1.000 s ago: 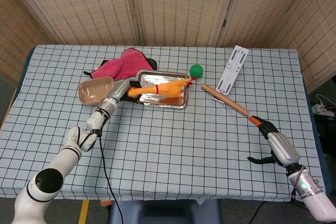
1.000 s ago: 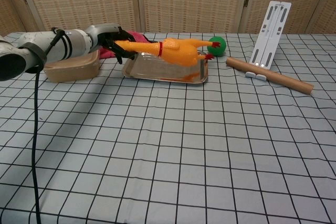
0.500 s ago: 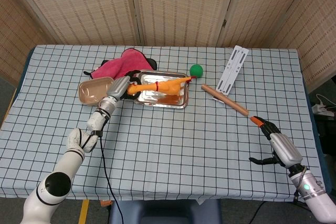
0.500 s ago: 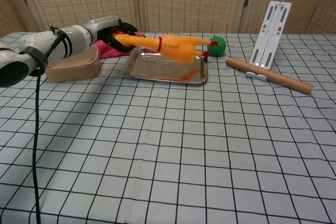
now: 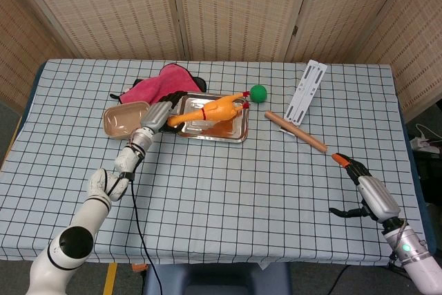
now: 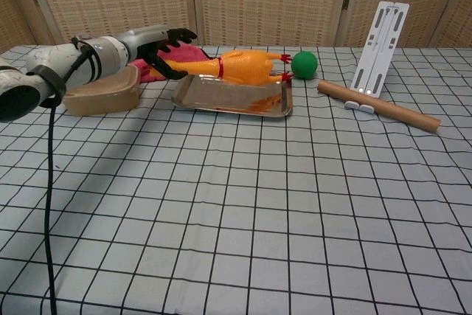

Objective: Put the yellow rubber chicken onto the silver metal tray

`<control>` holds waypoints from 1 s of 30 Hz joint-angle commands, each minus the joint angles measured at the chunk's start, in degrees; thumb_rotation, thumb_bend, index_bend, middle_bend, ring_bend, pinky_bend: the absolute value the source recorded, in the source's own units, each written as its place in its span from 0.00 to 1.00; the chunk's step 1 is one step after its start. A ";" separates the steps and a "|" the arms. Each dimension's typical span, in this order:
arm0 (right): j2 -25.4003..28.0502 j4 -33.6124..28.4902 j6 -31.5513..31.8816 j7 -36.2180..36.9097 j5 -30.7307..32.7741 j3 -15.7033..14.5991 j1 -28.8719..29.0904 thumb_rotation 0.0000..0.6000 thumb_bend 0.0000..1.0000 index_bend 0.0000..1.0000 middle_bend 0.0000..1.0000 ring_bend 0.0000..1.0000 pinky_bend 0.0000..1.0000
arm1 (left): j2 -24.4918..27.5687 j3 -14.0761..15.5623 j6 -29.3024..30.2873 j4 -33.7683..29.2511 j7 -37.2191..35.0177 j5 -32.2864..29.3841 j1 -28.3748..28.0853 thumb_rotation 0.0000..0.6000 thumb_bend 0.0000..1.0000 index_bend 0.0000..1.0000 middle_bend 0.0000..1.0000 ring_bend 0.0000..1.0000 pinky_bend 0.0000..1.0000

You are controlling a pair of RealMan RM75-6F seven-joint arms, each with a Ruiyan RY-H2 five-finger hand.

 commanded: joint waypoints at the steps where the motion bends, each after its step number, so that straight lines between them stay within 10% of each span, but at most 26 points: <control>1: 0.15 0.68 0.61 1.15 -0.36 -0.02 -0.33 1.00 0.07 0.00 0.00 0.00 0.00 | 0.71 0.39 -0.48 -0.83 0.46 0.17 -0.31 1.00 0.34 0.00 0.00 0.00 0.04; 15: 1.14 1.30 4.60 2.42 -3.32 -0.64 -2.13 1.00 0.07 0.00 0.00 0.00 0.00 | 8.76 0.44 8.50 -14.23 -0.28 0.74 2.37 1.00 0.31 0.00 0.00 0.00 0.03; 25: -1.18 -1.99 10.23 -16.82 -3.02 -1.38 -6.60 1.00 0.07 0.00 0.00 0.00 0.00 | 40.39 7.61 36.51 -69.44 38.75 -0.86 27.51 1.00 0.33 0.00 0.00 0.00 0.04; 30: -4.68 -0.97 13.94 -30.46 -0.60 -1.05 -9.72 1.00 0.07 0.00 0.00 0.00 0.00 | 48.30 13.49 50.80 -81.01 47.16 -1.33 41.74 1.00 0.33 0.00 0.00 0.00 0.04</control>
